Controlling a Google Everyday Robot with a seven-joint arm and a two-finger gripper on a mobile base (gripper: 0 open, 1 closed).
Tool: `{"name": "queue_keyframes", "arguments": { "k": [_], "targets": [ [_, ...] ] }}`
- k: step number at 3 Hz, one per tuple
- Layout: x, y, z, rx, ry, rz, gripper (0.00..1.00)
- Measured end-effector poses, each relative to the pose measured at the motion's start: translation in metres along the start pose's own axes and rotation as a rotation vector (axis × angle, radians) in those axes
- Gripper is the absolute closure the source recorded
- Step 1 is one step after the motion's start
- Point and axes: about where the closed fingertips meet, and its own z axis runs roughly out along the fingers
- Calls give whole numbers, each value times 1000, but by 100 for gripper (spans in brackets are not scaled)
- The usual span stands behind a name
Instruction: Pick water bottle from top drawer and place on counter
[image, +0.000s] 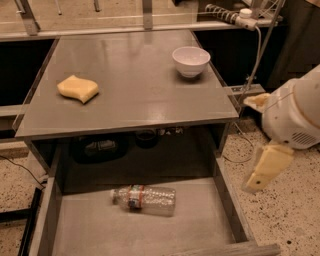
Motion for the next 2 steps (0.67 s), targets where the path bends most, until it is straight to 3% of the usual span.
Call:
{"name": "queue_keyframes", "arguments": {
  "k": [2],
  "targets": [
    [-11,23,67,7,-180,-26,0]
  ]
}}
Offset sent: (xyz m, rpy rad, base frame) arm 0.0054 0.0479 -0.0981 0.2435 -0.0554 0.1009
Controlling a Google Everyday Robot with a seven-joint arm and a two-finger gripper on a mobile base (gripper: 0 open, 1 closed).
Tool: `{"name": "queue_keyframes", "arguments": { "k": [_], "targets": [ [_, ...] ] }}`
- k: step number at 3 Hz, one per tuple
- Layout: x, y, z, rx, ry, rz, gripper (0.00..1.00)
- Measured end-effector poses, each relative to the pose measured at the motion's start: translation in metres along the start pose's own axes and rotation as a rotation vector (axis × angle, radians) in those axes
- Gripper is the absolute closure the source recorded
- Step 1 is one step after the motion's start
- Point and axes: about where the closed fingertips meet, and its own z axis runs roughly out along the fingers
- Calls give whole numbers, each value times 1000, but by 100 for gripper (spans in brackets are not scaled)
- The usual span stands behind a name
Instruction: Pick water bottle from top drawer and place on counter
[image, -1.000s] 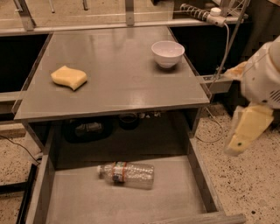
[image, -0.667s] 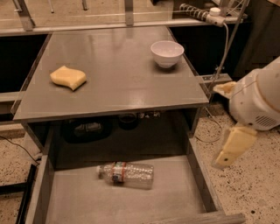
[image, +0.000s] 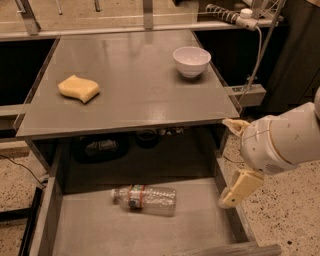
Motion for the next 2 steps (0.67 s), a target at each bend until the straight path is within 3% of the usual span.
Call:
{"name": "queue_keyframes", "arguments": {
  "k": [1,2],
  "targets": [
    [0,0,0,0,0,0,0],
    [-3,20,26,-49,-10,-27,0]
  ]
}}
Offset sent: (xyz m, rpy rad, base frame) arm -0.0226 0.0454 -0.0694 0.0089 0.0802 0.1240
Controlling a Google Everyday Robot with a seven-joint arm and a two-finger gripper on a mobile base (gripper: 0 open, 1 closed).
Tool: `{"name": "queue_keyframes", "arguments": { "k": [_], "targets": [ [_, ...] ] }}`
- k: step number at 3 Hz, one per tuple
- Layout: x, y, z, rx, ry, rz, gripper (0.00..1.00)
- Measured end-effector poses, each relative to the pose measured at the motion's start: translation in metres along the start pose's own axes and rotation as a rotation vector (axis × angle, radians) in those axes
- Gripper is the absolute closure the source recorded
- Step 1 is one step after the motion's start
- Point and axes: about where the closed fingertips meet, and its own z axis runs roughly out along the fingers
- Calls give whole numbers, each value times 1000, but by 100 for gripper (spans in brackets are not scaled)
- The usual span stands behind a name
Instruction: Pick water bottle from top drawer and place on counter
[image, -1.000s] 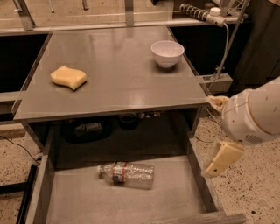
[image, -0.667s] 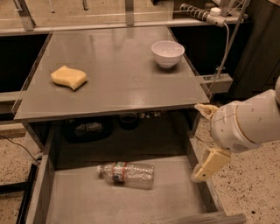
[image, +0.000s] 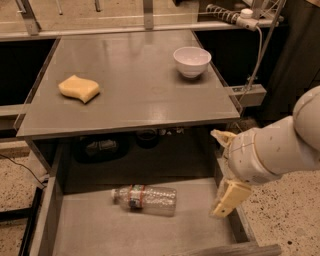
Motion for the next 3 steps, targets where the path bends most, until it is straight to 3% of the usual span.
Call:
{"name": "queue_keyframes", "arguments": {
  "k": [1,3],
  "targets": [
    [-5,24,47,-68,-34,-18,0],
    [-21,40,119,-107,-113,-23,0]
  ]
}}
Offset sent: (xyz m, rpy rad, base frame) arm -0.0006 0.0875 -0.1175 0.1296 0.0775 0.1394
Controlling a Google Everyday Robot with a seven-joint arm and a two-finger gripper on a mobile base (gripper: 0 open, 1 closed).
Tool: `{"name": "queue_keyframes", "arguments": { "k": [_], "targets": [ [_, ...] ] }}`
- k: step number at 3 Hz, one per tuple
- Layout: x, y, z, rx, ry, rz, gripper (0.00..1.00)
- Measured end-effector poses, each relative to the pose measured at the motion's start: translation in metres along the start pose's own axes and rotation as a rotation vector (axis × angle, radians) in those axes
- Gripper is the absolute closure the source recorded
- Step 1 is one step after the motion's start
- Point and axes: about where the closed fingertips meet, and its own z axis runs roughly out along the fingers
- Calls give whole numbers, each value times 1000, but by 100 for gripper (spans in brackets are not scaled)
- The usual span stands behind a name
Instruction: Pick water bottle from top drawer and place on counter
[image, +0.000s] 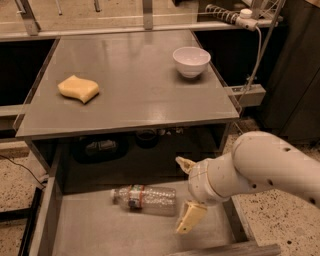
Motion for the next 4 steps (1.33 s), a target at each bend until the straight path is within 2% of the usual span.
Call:
{"name": "queue_keyframes", "arguments": {
  "k": [1,2,4],
  "targets": [
    [2,5,38,-10,-10,12,0],
    [7,-3,60,5,-14,13,0],
    [19,-18,88,55,-26,38,0]
  ]
}}
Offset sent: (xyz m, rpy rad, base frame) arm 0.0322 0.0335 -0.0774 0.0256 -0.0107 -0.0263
